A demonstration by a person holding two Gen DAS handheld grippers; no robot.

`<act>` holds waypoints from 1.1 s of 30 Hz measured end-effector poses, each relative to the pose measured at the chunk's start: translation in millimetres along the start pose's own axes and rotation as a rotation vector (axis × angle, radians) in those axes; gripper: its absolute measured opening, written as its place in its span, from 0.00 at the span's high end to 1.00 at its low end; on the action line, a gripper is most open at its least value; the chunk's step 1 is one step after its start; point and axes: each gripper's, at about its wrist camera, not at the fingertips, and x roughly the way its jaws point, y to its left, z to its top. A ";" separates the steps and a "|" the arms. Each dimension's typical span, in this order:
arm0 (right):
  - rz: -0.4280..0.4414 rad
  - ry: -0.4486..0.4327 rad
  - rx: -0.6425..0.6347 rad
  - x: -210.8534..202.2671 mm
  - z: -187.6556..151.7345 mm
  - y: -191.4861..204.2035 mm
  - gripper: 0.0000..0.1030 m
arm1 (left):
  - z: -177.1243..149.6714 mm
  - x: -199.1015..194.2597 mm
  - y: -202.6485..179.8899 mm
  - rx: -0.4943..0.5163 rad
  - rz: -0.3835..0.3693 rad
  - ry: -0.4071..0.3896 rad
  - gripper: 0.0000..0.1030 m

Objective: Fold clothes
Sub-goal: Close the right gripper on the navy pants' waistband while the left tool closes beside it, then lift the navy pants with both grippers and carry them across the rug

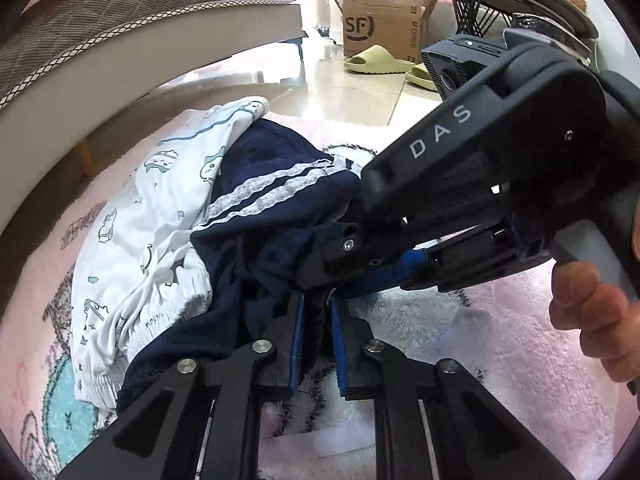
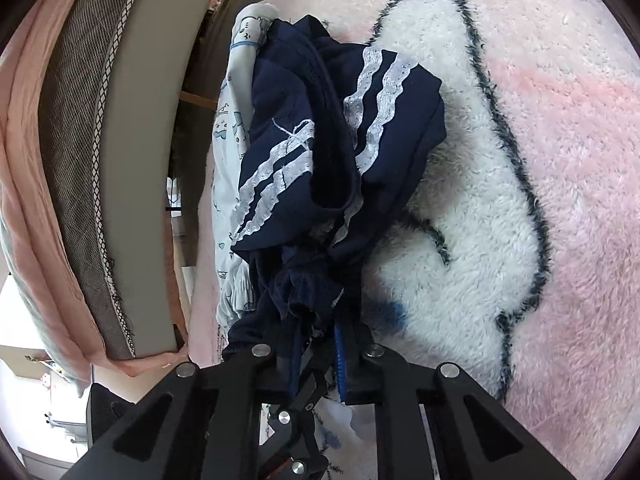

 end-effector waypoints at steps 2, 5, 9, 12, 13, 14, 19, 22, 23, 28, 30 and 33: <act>-0.011 -0.012 -0.018 1.8 -3.5 4.4 0.90 | -0.6 -3.5 -0.5 0.002 0.008 -0.006 0.90; -0.034 -0.031 -0.057 3.2 -8.5 12.9 0.90 | 3.6 -3.8 0.2 0.004 0.020 -0.021 0.91; -0.026 -0.045 -0.088 5.2 -12.5 21.4 0.91 | 2.4 -17.6 3.3 -0.039 0.007 -0.047 0.91; -0.011 -0.060 -0.116 5.7 -17.0 29.7 0.91 | 1.2 -28.9 5.4 -0.060 0.006 -0.079 0.92; -0.004 -0.062 -0.117 5.9 -18.3 32.4 0.91 | 1.3 -33.0 7.2 -0.073 0.001 -0.089 0.92; 0.002 -0.064 -0.117 6.2 -19.6 35.2 0.91 | 1.5 -37.3 9.3 -0.088 -0.005 -0.098 0.93; 0.028 -0.088 -0.144 6.1 -28.4 56.9 0.91 | 8.8 -60.6 20.8 -0.154 -0.028 -0.154 0.94; 0.035 -0.106 -0.172 -5.5 -29.7 76.7 0.91 | 20.2 -67.4 30.6 -0.168 -0.022 -0.186 0.94; 0.037 -0.110 -0.182 -21.3 -24.5 84.2 0.91 | 23.5 -72.2 32.7 -0.168 -0.019 -0.192 0.94; 0.062 -0.138 -0.228 -77.0 -23.8 114.0 0.91 | 36.8 -102.3 37.9 -0.161 0.009 -0.236 0.94; 0.072 -0.152 -0.250 -93.1 -31.2 127.9 0.92 | 40.7 -117.9 40.1 -0.168 0.008 -0.259 0.94; 0.081 -0.175 -0.290 -104.3 -40.6 151.7 0.92 | 47.0 -141.4 45.3 -0.188 0.008 -0.300 0.94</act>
